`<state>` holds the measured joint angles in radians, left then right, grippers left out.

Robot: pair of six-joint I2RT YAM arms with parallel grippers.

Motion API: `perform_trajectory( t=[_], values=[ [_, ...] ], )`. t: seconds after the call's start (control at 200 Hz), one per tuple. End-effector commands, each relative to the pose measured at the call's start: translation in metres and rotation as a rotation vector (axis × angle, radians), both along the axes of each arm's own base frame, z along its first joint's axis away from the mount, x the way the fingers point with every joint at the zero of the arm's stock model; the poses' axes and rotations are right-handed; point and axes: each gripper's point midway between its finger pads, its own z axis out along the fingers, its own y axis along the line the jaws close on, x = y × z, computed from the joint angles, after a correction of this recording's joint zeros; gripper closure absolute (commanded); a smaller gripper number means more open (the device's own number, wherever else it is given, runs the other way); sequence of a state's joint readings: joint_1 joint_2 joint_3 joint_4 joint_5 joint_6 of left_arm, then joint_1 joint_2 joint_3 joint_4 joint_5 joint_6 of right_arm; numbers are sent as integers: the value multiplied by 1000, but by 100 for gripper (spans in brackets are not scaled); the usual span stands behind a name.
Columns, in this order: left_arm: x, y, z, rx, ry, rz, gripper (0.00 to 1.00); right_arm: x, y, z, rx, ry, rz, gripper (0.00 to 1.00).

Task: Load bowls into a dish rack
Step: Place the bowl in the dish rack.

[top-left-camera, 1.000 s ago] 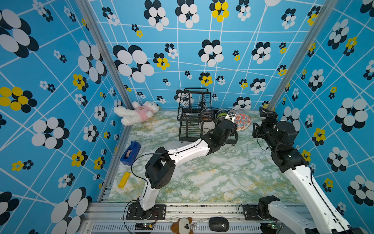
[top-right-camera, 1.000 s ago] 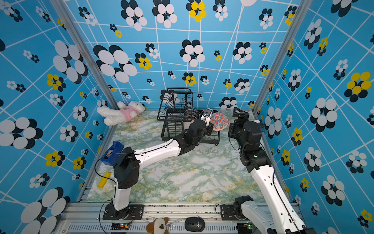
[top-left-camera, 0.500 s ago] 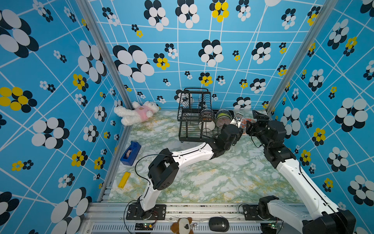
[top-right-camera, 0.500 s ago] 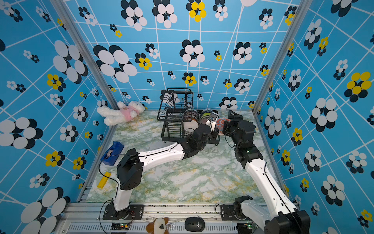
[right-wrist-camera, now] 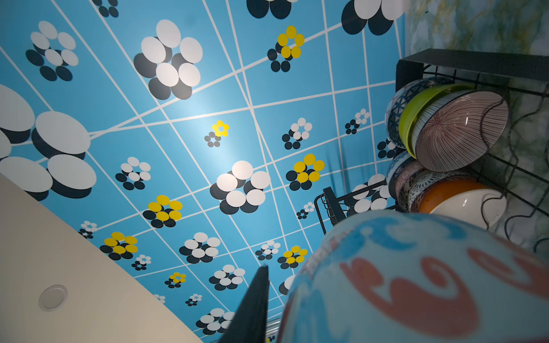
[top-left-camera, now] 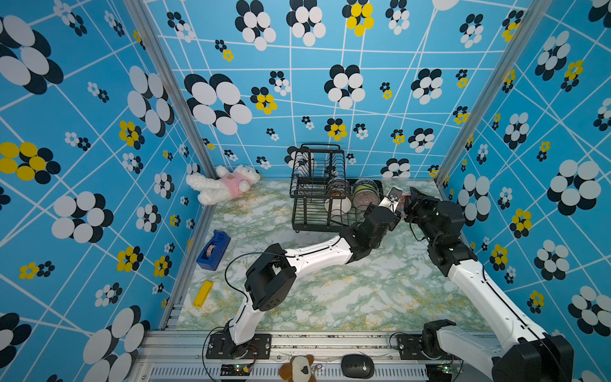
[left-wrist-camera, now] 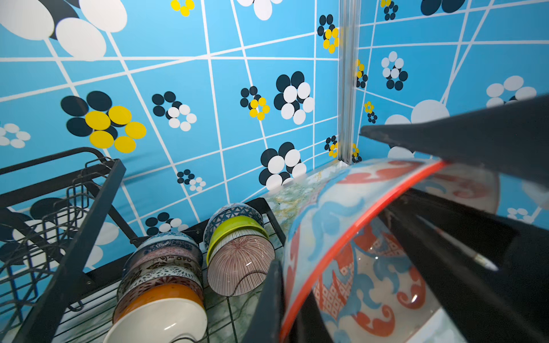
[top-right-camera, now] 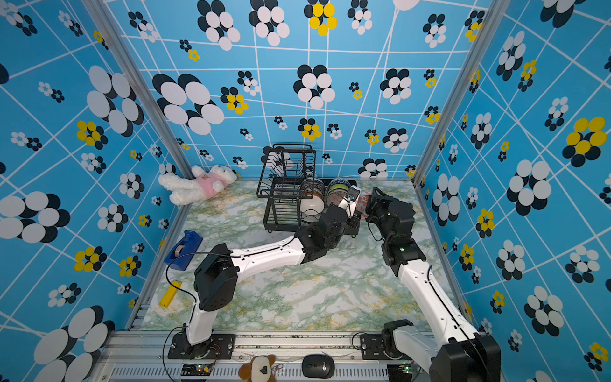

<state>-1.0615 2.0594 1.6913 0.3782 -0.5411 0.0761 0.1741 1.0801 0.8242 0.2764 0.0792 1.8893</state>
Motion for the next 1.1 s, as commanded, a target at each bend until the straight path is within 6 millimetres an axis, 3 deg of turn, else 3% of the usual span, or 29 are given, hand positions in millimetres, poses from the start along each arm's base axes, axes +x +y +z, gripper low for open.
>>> perform_trajectory(
  t=[0.0,0.17,0.505,1.095],
  values=[
    [-22,-18,34,-103,-70,-74,100,3,-15,1,-3,-38,-63,84],
    [-25,-17,37,-106,-80,-77,100,1,-17,-2,6,-50,-70,100],
    [-25,-13,41,-120,-77,-68,97,0,-16,10,3,-152,-62,100],
    [-14,-3,37,-138,-25,-45,58,-2,-19,34,-24,-266,-62,100]
  ],
)
